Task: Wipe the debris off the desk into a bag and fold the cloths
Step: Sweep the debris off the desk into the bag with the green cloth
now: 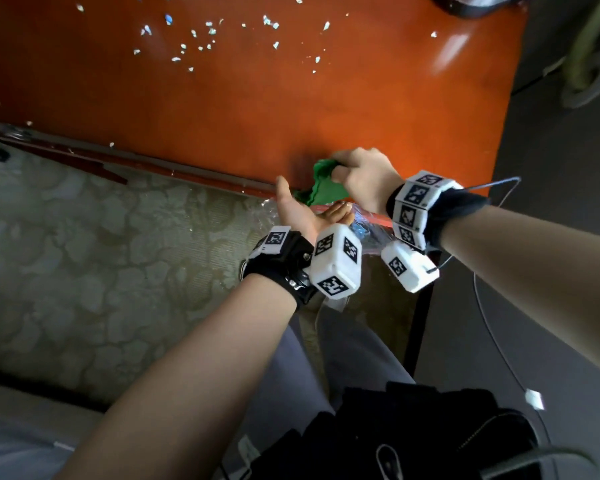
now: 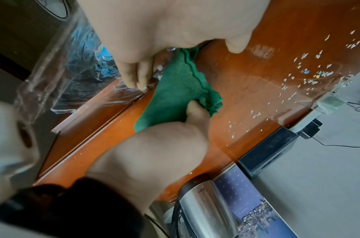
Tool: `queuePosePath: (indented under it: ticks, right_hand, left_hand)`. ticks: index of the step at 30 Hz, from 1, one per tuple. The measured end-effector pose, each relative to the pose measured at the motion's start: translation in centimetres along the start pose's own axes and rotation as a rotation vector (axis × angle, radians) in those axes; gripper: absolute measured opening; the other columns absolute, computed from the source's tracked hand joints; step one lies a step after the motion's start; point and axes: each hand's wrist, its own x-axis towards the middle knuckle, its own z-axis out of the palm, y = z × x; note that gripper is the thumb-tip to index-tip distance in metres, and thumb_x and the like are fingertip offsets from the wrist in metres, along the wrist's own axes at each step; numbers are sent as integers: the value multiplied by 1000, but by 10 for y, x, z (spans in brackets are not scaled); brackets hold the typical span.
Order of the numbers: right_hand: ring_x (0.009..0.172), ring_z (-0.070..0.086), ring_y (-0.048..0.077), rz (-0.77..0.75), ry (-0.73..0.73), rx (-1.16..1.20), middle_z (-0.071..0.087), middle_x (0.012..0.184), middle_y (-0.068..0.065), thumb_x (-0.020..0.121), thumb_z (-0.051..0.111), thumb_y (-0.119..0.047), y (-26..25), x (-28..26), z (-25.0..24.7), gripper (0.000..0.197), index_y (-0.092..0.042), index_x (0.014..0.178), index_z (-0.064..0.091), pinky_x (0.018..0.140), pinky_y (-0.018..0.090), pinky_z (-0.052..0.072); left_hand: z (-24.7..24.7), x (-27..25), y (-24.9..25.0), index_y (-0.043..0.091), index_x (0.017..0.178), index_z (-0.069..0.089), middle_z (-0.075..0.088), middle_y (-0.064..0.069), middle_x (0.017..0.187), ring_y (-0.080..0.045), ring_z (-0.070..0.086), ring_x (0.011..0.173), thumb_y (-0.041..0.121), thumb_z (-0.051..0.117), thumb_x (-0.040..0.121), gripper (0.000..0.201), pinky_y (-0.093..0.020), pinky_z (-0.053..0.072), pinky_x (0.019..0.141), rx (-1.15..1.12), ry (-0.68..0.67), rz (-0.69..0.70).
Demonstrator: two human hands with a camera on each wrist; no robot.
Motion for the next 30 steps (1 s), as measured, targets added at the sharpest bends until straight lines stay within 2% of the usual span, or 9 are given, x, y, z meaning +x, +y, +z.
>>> queuePosePath:
  ticks: [4,7,10,13,19,22,25,28,30]
  right_hand:
    - [73,53,22,12,42,190,67,90,17,89,51,-18,2,-6,-4,27,-10,110,67,66,38,45]
    - [71,52,17,71,219,449,62,78,7,83,54,-17,-2,-7,-23,17,-14,92,67,63,24,46]
    - [81,55,19,109,377,528,57,87,4,88,53,-12,-2,-7,-46,20,-10,102,67,71,23,49]
    - [101,57,33,124,439,419,57,97,12,91,47,-13,6,-6,-57,29,-1,112,62,84,39,50]
    - [96,56,35,243,389,195,62,103,19,90,42,-19,27,-14,-26,24,-12,104,60,71,31,38]
    - [93,55,35,249,379,223,61,99,18,91,42,-19,26,-21,-11,19,-14,98,58,70,30,35]
    - [95,56,36,237,335,309,62,102,19,90,42,-18,24,-25,1,24,-10,102,61,78,37,46]
    - [94,57,36,237,310,385,63,101,19,89,45,-16,27,-28,8,24,-8,102,63,81,42,49]
    - [91,55,31,247,357,435,61,98,16,89,46,-15,31,-31,5,21,-9,99,63,77,36,47]
  left_hand:
    - [-4,2,-4,4,84,53,60,-22,82,-36,58,90,74,34,91,73,-52,43,104,42,-10,35]
    - [-5,2,-3,12,96,48,62,-29,103,-40,65,90,74,39,89,63,-52,48,97,92,4,53]
    - [-4,-1,-6,18,120,44,53,-31,126,-44,64,109,72,42,88,63,-53,49,95,94,-5,62]
    - [-5,-2,-9,19,132,42,54,-29,120,-42,65,107,71,42,90,68,-54,49,97,97,-10,83]
    - [-1,-3,-21,21,142,35,60,-24,98,-33,65,75,71,41,90,72,-52,49,98,115,-24,103]
    - [0,-3,-28,21,136,38,62,-23,97,-32,66,72,73,43,88,71,-49,52,92,122,-31,97]
    - [5,-9,-36,16,119,47,65,-23,98,-37,69,90,72,46,88,64,-52,53,93,66,-60,61]
    - [8,-10,-43,12,90,54,70,-16,72,-39,68,96,66,47,91,55,-55,52,91,2,-56,55]
    - [7,-10,-40,12,97,55,69,-18,85,-40,67,98,67,47,90,56,-56,52,88,6,-72,50]
